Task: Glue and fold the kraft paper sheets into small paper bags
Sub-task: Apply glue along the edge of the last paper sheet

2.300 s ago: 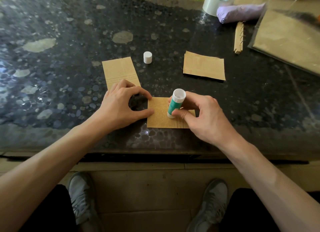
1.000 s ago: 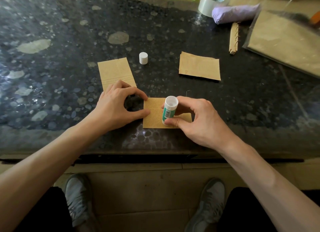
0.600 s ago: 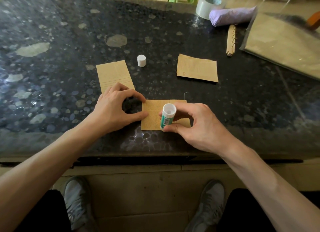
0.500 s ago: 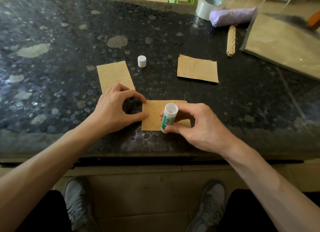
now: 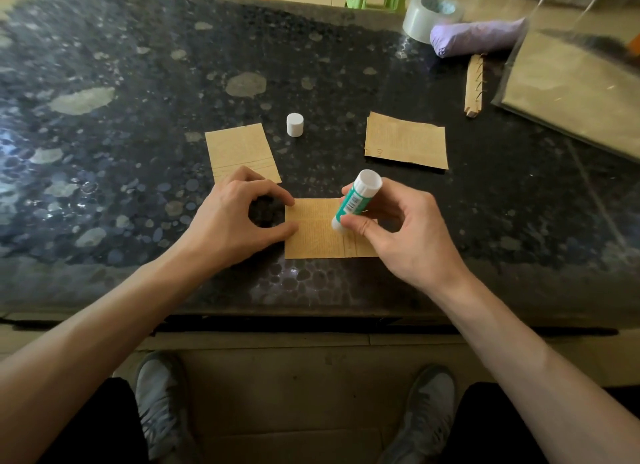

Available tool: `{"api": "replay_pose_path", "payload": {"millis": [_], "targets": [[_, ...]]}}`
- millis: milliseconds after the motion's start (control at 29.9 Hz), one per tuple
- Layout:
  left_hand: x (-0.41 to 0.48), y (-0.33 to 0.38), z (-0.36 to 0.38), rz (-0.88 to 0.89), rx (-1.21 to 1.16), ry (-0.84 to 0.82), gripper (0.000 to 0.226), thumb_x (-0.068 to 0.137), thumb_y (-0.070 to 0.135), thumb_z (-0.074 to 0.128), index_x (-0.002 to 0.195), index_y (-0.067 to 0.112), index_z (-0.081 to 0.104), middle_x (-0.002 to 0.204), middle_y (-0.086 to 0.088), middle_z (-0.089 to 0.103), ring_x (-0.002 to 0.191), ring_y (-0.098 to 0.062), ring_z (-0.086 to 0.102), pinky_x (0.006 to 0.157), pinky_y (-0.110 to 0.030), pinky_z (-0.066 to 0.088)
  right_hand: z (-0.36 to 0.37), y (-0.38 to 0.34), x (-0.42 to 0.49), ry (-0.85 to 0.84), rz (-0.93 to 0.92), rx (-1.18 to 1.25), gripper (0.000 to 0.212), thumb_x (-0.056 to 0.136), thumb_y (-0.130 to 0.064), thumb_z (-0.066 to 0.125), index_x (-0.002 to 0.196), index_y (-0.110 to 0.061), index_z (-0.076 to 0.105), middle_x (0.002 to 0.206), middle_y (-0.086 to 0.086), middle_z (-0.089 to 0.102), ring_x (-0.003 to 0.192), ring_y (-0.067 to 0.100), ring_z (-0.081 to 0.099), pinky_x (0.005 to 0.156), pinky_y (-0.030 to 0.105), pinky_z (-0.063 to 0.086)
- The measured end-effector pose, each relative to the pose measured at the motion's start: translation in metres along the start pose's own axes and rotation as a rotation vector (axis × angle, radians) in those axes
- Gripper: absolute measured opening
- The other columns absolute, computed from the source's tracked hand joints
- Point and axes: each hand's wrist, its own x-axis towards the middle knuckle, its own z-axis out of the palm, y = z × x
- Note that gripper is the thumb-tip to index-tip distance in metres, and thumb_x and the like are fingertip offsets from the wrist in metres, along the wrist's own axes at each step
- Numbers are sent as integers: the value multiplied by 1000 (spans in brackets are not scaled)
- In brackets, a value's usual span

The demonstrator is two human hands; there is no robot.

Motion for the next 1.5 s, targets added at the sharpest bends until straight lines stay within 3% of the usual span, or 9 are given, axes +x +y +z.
{"api": "replay_pose_path", "payload": {"millis": [334,568,735,869,1002,1203,1303,1403,1503], "targets": [[0,-1,1,38,21,26,33,77,53,76,105,37,76,108,8,54,106,-8,49,95,-34,45,10,-2,7,-29,-16,-145,35,91,-34,80,122,-23,71,112,-15,73,104,-1,67,90,18,55],[1,1,-1,19,20,1,36,75,55,73,107,39,75,107,7,55,107,-12,49,97,-39,46,11,-5,9,12,-45,-204,34,84,-44,84,112,-26,74,96,-22,68,96,-10,64,80,3,46],[1,1,-2,2,15,-13,37,75,56,73,108,40,74,109,8,55,109,-9,47,97,-35,42,6,-4,9,-66,1,-207,36,87,-38,82,120,-26,74,108,-19,70,98,-4,65,83,0,44],[2,1,-3,-10,20,-24,36,75,56,73,108,41,74,111,8,55,112,-10,46,100,-38,42,4,-7,8,-159,0,-201,33,92,-28,77,125,-27,72,120,-13,72,112,1,63,89,9,48],[1,2,-3,-13,13,-23,36,76,55,74,108,41,74,111,8,55,111,-10,46,100,-38,42,3,-9,5,-143,-6,-226,40,87,-37,81,126,-29,71,112,-21,67,95,-10,61,83,1,45],[2,2,-3,-11,4,-27,39,74,58,72,108,41,74,111,7,55,110,-10,45,101,-40,43,1,-10,1,-119,-19,-222,49,82,-44,84,126,-28,72,106,-26,63,94,-12,62,81,-1,44],[2,1,-3,-11,8,-20,34,77,54,76,109,41,74,112,7,54,111,-10,46,101,-40,43,-3,-9,0,-171,-20,-181,47,83,-41,84,127,-31,71,103,-33,62,102,-10,65,85,4,49],[1,1,-3,-11,9,-24,36,76,55,74,108,41,74,112,7,54,111,-10,46,101,-40,43,-6,-8,-1,-211,-19,-136,46,84,-36,85,127,-34,70,108,-29,68,104,-8,67,92,13,54],[2,1,-3,-18,6,-33,38,73,59,71,108,42,73,112,8,54,111,-11,46,101,-41,44,-8,-9,-1,-253,-30,-101,49,83,-34,85,129,-36,68,112,-27,69,106,-9,67,94,13,53]]}}
